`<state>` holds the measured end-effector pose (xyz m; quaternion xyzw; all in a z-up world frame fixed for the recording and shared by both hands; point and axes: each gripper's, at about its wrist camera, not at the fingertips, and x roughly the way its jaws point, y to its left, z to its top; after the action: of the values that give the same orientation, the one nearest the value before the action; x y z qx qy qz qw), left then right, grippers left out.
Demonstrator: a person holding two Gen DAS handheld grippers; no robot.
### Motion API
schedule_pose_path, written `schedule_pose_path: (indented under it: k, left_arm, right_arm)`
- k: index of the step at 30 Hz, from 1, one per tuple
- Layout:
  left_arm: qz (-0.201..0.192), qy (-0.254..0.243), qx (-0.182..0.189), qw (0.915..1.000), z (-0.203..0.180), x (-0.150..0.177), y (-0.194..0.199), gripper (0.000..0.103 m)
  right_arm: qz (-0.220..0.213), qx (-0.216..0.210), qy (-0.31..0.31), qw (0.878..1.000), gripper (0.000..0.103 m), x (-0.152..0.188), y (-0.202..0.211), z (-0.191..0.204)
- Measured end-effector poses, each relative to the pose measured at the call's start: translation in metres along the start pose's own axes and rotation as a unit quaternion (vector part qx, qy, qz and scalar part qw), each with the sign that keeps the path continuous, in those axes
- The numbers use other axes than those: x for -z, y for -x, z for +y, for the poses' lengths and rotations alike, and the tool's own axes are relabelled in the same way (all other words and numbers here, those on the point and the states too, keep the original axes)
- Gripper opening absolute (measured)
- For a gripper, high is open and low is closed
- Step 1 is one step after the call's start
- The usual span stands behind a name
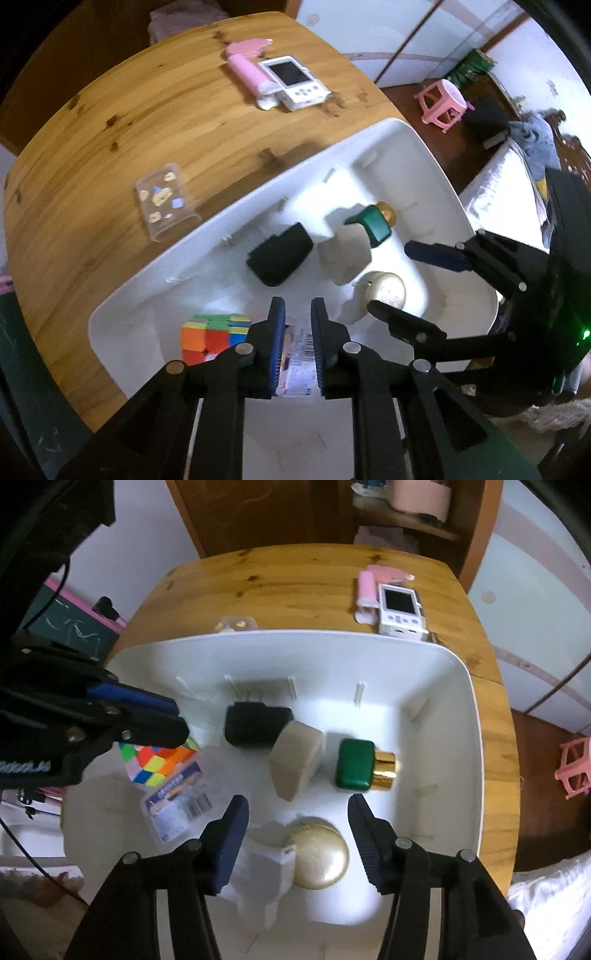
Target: Organize rigid objects
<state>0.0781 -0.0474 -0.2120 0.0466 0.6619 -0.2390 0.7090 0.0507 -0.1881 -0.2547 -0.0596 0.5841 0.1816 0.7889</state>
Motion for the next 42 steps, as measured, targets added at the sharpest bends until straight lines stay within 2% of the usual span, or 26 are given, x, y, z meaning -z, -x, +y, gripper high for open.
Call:
schedule_pose_path:
  k: [2,3,4,6,10,15,17,26,32,42]
  left_arm:
    - [-0.009,0.014,0.000,0.9999,0.007,-0.003,0.008,0.024]
    - [-0.014,0.021,0.000,0.9997,0.011,-0.005,0.013,0.040]
    - [-0.019,0.027,0.001,0.9995,0.014,-0.007,0.016,0.062]
    - [-0.036,0.045,0.000,0.9983,0.023,-0.013,0.026,0.081]
    - [-0.065,0.075,-0.008,0.9950,0.043,-0.027,0.044,0.081]
    - [-0.068,0.098,-0.043,0.9919,0.061,-0.050,0.046,0.081]
    - [-0.067,0.114,-0.044,0.9902,0.071,-0.059,0.044,0.081]
    - [0.001,0.171,-0.076,0.9823,0.108,-0.093,-0.021,0.081]
    - [0.057,0.204,-0.070,0.9749,0.126,-0.096,-0.060,0.081]
    - [0.097,0.230,-0.081,0.9651,0.132,-0.096,-0.089,0.080]
  right_arm:
    - [-0.002,-0.002,0.000,1.000,0.057,-0.003,-0.001,0.002]
    - [-0.003,0.000,0.002,1.000,0.057,-0.006,-0.002,0.004]
    - [-0.003,-0.001,0.003,1.000,0.057,-0.006,0.000,0.004]
    - [-0.004,-0.009,0.002,1.000,0.057,-0.008,0.001,0.005]
    - [-0.012,-0.013,0.001,1.000,0.057,-0.010,0.003,0.007]
    - [-0.024,-0.017,-0.002,1.000,0.057,-0.012,0.012,0.007]
    - [-0.030,-0.019,-0.005,0.999,0.057,-0.013,0.016,0.005]
    - [-0.044,-0.025,-0.016,0.999,0.057,-0.017,0.026,-0.001]
    - [-0.044,-0.026,-0.025,0.998,0.057,-0.017,0.027,-0.007]
    - [-0.044,-0.030,-0.034,0.998,0.057,-0.021,0.025,-0.016]
